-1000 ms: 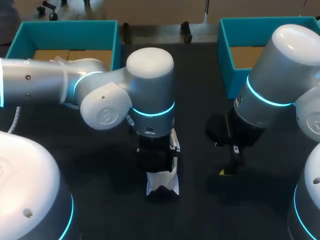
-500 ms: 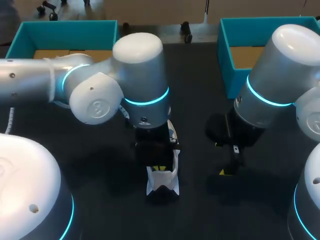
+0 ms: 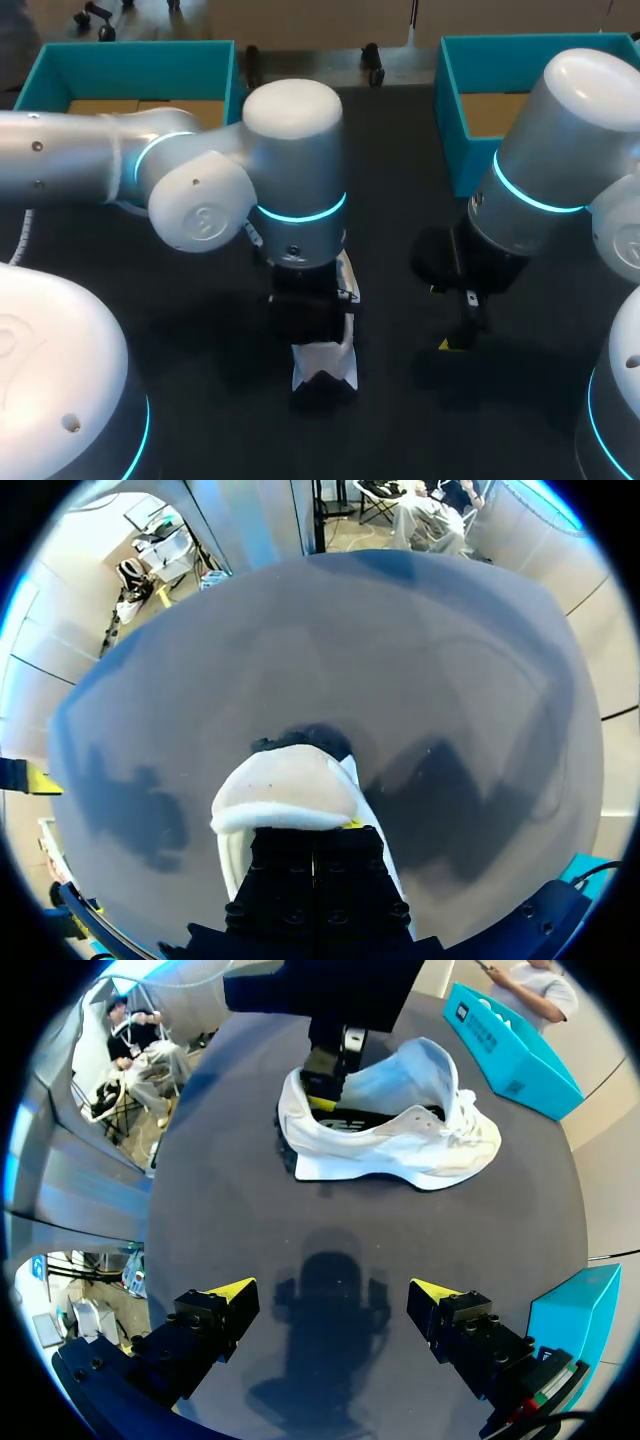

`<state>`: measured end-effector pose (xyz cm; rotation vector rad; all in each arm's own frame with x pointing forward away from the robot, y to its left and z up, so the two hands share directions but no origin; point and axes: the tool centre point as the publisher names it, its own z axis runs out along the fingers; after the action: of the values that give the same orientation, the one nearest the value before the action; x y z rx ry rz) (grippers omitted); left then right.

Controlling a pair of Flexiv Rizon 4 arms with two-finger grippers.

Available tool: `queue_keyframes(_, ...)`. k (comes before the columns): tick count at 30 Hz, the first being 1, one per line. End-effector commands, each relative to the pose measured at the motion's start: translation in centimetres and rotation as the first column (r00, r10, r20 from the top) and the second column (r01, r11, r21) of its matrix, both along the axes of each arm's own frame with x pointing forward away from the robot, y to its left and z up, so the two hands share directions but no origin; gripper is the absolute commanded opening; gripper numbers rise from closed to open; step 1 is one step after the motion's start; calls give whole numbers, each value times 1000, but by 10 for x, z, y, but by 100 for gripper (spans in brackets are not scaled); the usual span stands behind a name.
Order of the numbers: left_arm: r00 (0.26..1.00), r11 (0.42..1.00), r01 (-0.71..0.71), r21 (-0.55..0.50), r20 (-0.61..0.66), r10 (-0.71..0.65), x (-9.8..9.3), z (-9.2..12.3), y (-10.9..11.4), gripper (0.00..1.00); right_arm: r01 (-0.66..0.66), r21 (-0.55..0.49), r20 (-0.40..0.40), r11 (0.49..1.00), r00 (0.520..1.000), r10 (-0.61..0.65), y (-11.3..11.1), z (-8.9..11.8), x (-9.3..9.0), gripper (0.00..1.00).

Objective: Take the shoe out of the shoebox, open the shoe tongue, remove and reinsert the insole, then place the shoe into the shoebox

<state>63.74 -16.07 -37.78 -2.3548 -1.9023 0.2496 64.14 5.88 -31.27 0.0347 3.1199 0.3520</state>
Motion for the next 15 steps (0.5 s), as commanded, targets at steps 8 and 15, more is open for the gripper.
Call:
queue_keyframes(8,999,1000,-17,19,35,16,7,-31,-11,0,0,2,2,1000,1000,0,0,-1,-1,100)
queue_keyframes(15,996,997,-67,-36,51,69,16,-16,-11,0,0,2,2,1000,1000,0,0,-1,-1,100)
